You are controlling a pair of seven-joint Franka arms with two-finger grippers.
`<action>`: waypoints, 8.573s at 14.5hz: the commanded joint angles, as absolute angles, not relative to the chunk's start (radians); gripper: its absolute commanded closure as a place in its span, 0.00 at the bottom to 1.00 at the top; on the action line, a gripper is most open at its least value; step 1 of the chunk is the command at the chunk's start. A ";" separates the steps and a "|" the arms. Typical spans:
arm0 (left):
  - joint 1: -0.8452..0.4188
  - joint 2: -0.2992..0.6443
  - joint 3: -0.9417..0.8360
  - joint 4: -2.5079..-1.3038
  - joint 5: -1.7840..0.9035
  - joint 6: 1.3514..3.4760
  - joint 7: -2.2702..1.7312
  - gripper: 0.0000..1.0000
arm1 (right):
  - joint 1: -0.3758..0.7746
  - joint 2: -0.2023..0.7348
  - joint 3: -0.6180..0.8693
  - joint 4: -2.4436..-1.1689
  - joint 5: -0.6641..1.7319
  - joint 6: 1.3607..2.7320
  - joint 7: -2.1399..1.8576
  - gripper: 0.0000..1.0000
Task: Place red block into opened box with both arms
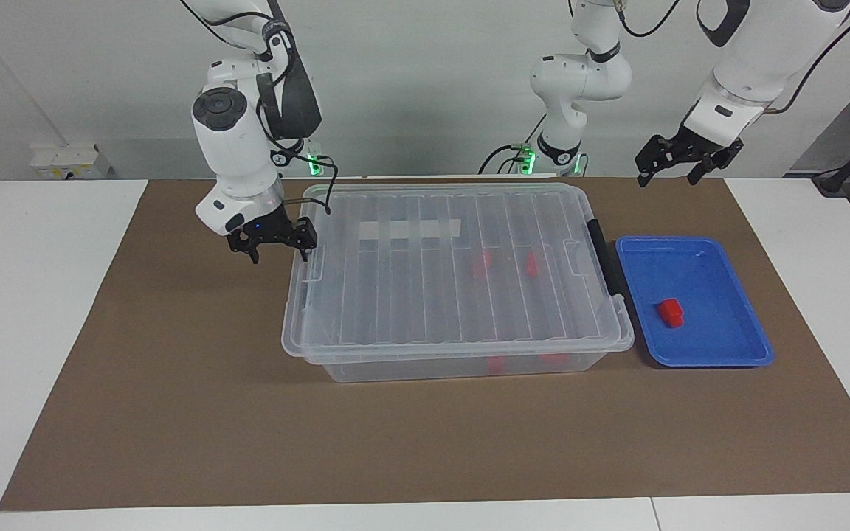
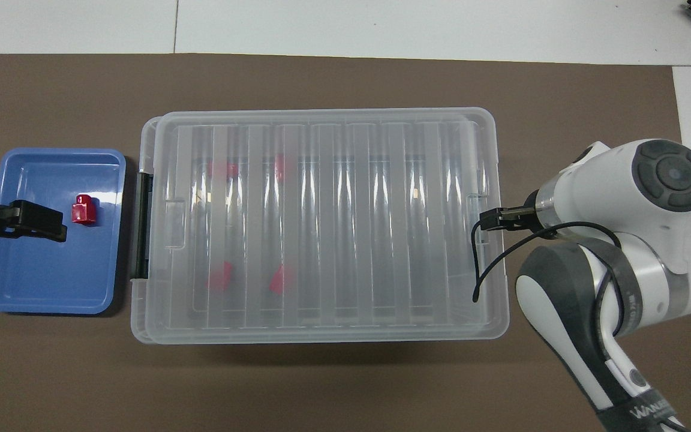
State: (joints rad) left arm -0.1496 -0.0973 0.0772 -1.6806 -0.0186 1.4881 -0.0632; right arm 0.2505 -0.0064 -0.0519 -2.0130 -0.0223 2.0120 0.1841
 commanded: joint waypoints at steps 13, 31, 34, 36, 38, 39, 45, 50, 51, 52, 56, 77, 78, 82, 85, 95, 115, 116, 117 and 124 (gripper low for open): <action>-0.146 -0.118 0.080 -1.695 -0.018 1.474 -0.060 0.00 | 0.121 -0.020 -0.054 -2.023 -0.055 2.020 0.049 0.00; -0.009 -0.117 0.084 -1.698 -0.008 1.532 0.146 0.00 | 0.015 -0.029 -0.057 -2.020 -0.066 2.005 -0.011 0.00; -0.002 -0.150 0.084 -1.805 0.026 1.719 0.141 0.00 | 0.003 -0.032 -0.058 -2.020 -0.066 1.999 -0.011 0.00; 0.017 -0.163 0.084 -1.867 0.031 1.790 0.132 0.00 | -0.008 -0.034 -0.058 -2.020 -0.066 1.999 -0.015 0.00; 0.028 -0.156 0.083 -1.896 0.031 1.842 0.133 0.00 | -0.015 -0.034 -0.058 -2.020 -0.066 1.999 -0.026 0.00; 0.028 -0.153 0.084 -1.910 0.031 1.868 0.133 0.00 | -0.017 -0.034 -0.058 -2.020 -0.066 1.997 -0.028 0.00; 0.080 -0.060 0.083 -2.038 0.031 2.142 0.135 0.00 | -0.034 -0.034 -0.058 -2.020 -0.078 1.994 -0.057 0.00; 0.078 0.029 0.081 -2.114 0.031 2.338 0.074 0.00 | -0.041 -0.034 -0.058 -2.020 -0.090 1.994 -0.071 0.00; 0.069 0.038 0.081 -2.114 0.031 2.342 0.031 0.00 | -0.044 -0.034 -0.058 -2.020 -0.091 1.994 -0.072 0.00; 0.064 0.052 0.081 -2.114 0.031 2.353 0.000 0.00 | -0.049 -0.034 -0.058 -2.020 -0.095 1.994 -0.074 0.00; 0.064 0.152 0.080 -2.146 0.031 2.501 0.017 0.00 | -0.054 -0.034 -0.058 -2.020 -0.095 1.994 -0.075 0.00; 0.061 0.235 0.081 -2.168 0.031 2.528 0.186 0.00 | -0.106 -0.034 -0.060 -2.006 -0.124 1.979 -0.127 0.00; 0.061 0.235 0.081 -2.168 0.031 2.528 0.184 0.04 | -0.106 -0.034 -0.060 -2.006 -0.124 1.979 -0.127 0.00; 0.061 0.235 0.081 -2.166 0.031 2.526 0.184 0.90 | -0.106 -0.032 -0.060 -1.999 -0.126 1.976 -0.129 0.00; 0.061 0.235 0.081 -2.158 0.031 2.502 0.186 1.00 | -0.110 -0.032 -0.060 -1.997 -0.132 1.971 -0.130 0.00; 0.043 0.080 0.072 -2.027 0.018 2.119 0.169 1.00 | -0.094 -0.044 -0.043 -1.869 -0.115 1.830 -0.090 0.00; -0.439 -0.021 0.044 -1.983 -0.063 2.075 -0.646 1.00 | -0.074 -0.072 -0.017 -1.693 -0.008 1.560 0.025 0.00; -0.451 -0.021 0.046 -2.020 -0.063 2.129 -0.659 1.00 | -0.027 -0.072 -0.046 -1.694 -0.009 1.559 0.026 0.00; -0.453 -0.014 0.045 -2.042 -0.063 2.173 -0.660 1.00 | -0.005 -0.072 -0.079 -1.692 -0.011 1.562 0.025 0.00; -0.451 0.014 0.046 -2.095 -0.052 2.265 -0.627 1.00 | 0.029 -0.055 -0.104 -1.667 -0.029 1.560 0.006 0.00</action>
State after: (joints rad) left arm -0.4362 0.0127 0.0314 -2.0492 -0.0519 2.1965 -0.6425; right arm 0.0207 -0.0647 -0.0916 -1.6910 -0.0232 1.5685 0.0117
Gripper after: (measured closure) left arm 0.652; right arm 0.000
